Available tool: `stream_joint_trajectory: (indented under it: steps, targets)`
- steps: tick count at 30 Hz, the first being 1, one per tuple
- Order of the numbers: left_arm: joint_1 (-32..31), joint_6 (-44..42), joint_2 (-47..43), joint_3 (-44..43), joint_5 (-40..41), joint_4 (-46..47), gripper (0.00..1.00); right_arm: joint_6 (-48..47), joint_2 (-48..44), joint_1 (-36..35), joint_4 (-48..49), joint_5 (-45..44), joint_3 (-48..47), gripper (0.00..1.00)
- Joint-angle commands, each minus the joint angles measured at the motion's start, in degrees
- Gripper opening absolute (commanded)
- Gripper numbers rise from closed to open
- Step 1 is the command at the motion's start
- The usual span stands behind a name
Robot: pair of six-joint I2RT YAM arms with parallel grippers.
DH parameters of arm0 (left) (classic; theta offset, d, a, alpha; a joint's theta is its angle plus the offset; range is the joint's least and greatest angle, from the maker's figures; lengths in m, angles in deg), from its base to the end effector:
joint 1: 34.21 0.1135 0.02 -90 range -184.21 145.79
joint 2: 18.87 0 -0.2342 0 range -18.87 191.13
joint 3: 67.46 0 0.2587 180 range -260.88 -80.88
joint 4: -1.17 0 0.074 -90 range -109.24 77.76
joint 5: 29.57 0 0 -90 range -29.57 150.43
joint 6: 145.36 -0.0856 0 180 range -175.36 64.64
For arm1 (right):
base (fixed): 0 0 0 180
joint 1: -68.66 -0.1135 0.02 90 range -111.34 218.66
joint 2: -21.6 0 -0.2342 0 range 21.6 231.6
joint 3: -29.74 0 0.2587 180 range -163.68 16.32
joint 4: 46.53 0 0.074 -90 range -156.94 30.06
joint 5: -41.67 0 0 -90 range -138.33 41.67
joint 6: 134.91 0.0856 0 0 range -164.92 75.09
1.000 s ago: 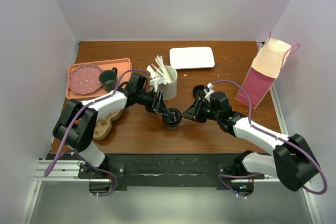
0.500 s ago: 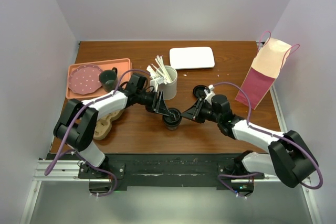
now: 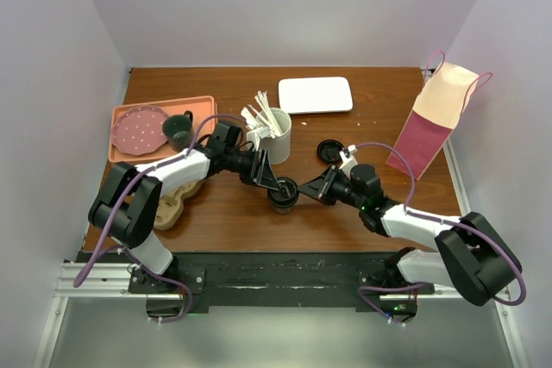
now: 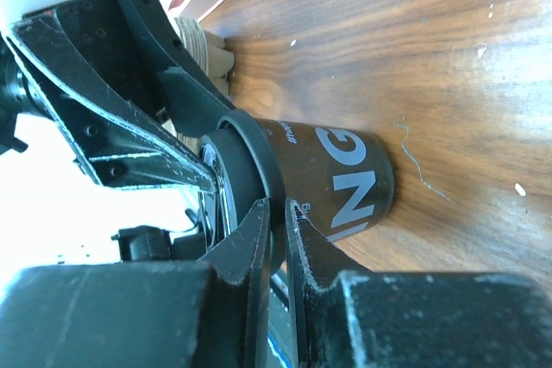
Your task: Pack the takeout coffee
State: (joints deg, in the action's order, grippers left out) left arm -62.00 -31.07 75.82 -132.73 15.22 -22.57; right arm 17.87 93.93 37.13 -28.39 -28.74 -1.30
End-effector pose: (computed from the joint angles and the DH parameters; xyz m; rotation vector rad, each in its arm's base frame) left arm 0.2769 -0.2146 0.1124 0.4374 2.5740 -1.3456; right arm 0.2283 0.1738 0.1051 0.3547 2.2081 1.3361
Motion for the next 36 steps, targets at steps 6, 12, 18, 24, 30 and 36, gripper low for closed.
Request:
stream_joint_trajectory:
  steps: [6,12,18,24,30,36]
  targets:
    - [-2.27,-4.69,7.87,6.33,23.59,-11.91,0.47,-4.78,4.14,-3.19,-30.74,-10.01,1.02,0.10]
    - [-2.27,-5.75,6.56,6.15,21.13,-11.12,0.47,-4.25,-7.19,-3.19,-34.97,-7.73,-3.81,0.26]
    - [-2.18,-7.86,6.03,5.98,18.14,-11.03,0.47,-7.57,-11.17,-3.01,-41.11,-10.27,-14.09,0.31]
    - [-2.27,-8.30,6.47,5.71,17.53,-11.21,0.47,-10.75,-7.83,-1.35,-42.80,-12.56,-19.81,0.29]
    - [-2.18,-8.47,7.08,4.92,17.53,-11.47,0.47,-13.82,-3.53,1.82,-38.26,-8.71,-21.66,0.30]
    - [-2.27,-9.00,7.70,4.05,17.88,-12.26,0.47,-15.85,3.07,2.09,-28.75,3.25,-21.31,0.32]
